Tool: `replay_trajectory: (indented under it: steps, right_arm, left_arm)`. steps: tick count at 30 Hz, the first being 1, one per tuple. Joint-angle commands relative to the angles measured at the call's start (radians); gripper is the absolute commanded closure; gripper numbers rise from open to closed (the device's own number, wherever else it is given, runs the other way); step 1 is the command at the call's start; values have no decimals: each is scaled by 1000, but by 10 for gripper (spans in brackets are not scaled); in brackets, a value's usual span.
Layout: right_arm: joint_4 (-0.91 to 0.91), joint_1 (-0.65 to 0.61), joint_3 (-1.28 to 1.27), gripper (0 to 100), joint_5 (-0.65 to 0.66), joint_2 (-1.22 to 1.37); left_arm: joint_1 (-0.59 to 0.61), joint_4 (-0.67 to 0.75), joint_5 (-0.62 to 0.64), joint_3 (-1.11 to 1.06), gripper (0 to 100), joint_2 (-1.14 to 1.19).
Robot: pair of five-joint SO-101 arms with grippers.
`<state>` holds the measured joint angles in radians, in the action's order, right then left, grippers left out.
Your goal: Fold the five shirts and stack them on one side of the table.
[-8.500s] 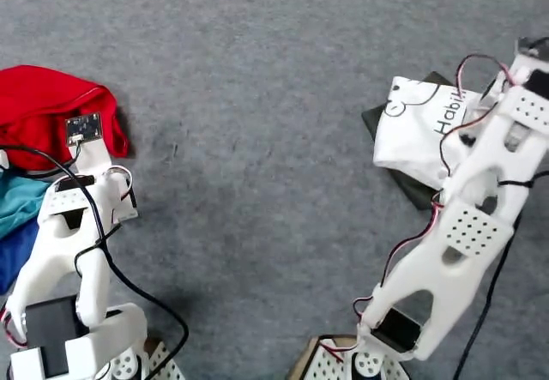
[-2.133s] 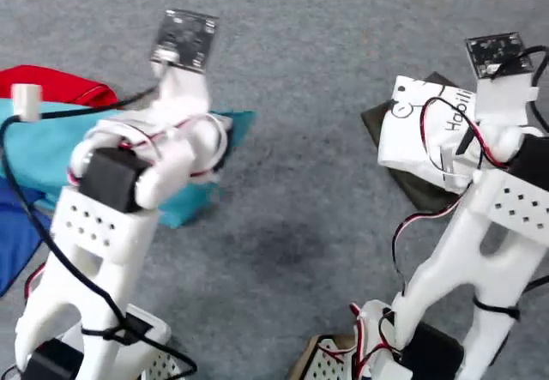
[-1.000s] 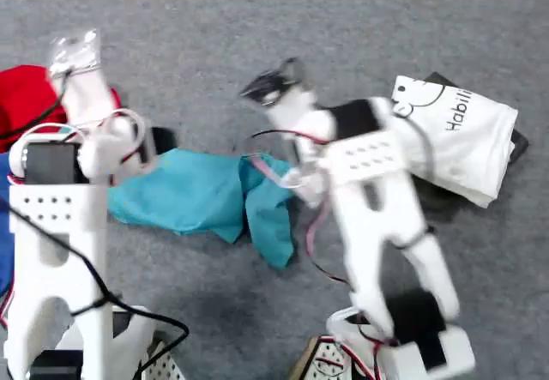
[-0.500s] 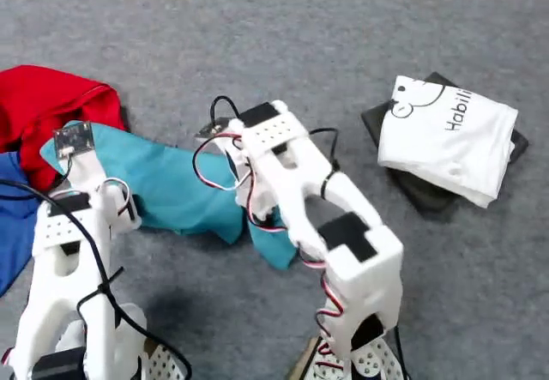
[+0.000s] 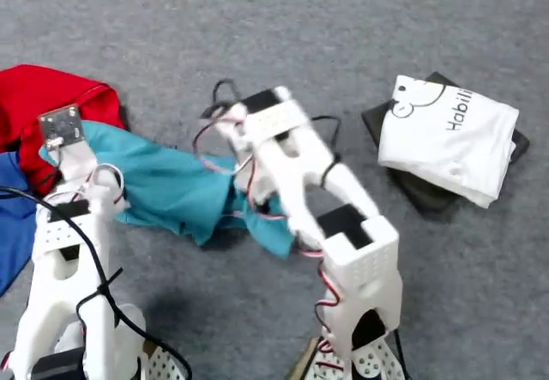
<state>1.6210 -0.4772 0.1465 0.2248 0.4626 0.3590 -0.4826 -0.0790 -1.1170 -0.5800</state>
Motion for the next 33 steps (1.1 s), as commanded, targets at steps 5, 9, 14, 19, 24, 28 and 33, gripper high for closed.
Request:
replay_trajectory:
  steps: [5, 9, 14, 19, 24, 28, 33]
  right_arm:
    - [46, 189, 260, 993, -2, 2]
    - [40, 214, 360, 990, -2, 2]
    - [40, 226, 406, 975, -9, 2]
    - [77, 252, 410, 805, -8, -1]
    - [141, 321, 412, 687, -3, -4]
    - [160, 374, 401, 684, -3, -4]
    - [158, 361, 358, 684, -8, -4]
  left_arm:
    - [138, 18, -3, 195, 980, -13]
    - [164, 18, -3, 241, 977, -13]
    - [169, 17, -3, 244, 976, -12]
    - [213, -26, 8, 275, 975, -13]
    - [284, -209, 74, 397, 886, -13]
    - [276, -385, 84, 496, 829, -22]
    - [196, -651, 80, 674, 829, -22]
